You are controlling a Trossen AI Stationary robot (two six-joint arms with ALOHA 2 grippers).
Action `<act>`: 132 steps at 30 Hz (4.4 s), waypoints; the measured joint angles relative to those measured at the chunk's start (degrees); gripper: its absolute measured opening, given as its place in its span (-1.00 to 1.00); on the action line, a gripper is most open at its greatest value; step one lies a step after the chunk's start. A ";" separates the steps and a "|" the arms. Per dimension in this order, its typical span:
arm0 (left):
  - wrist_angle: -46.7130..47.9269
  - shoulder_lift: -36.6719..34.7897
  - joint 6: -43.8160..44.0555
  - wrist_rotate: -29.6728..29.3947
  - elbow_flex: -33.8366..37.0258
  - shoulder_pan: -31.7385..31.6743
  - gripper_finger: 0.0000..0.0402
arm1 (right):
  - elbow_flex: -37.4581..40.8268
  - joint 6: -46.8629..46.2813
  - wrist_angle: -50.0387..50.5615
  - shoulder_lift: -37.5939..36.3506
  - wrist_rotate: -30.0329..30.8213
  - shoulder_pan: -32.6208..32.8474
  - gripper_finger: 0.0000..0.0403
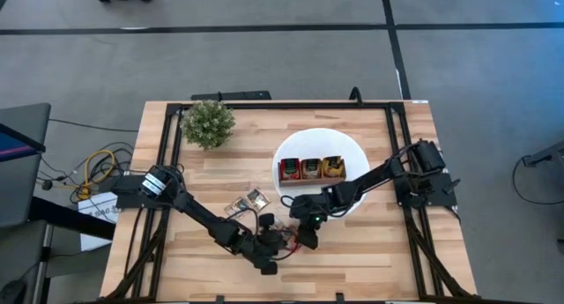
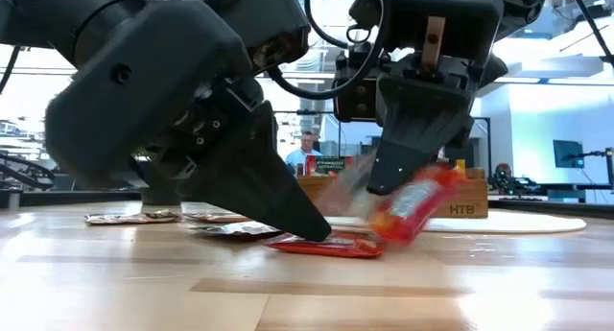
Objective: Pick & Place Tea
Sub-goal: Put the red tea bag into the left section of the wooden organizer, then put the brown tea bag into the middle section of the wooden organizer
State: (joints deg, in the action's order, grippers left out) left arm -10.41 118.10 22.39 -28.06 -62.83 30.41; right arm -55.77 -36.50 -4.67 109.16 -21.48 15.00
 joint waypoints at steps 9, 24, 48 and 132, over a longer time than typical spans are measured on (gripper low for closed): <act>4.89 -1.86 0.00 -2.22 0.13 0.80 -0.90 | 0.00 2.73 0.64 -0.21 3.59 0.62 -0.97; 11.94 -8.18 -0.94 -19.06 0.14 6.15 -0.90 | -0.04 22.91 4.78 -13.21 44.32 9.84 -0.99; 19.87 -8.98 4.68 -24.29 0.11 7.81 -0.90 | 0.01 51.57 -4.54 -6.59 28.29 -16.26 -1.00; 10.30 -26.19 8.05 11.75 25.53 -4.41 -0.86 | -3.04 12.97 15.31 -10.99 61.72 30.60 -0.44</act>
State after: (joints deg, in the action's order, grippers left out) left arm -0.12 91.91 30.44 -16.32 -37.30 26.00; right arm -58.81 -23.53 10.63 98.17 40.25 45.60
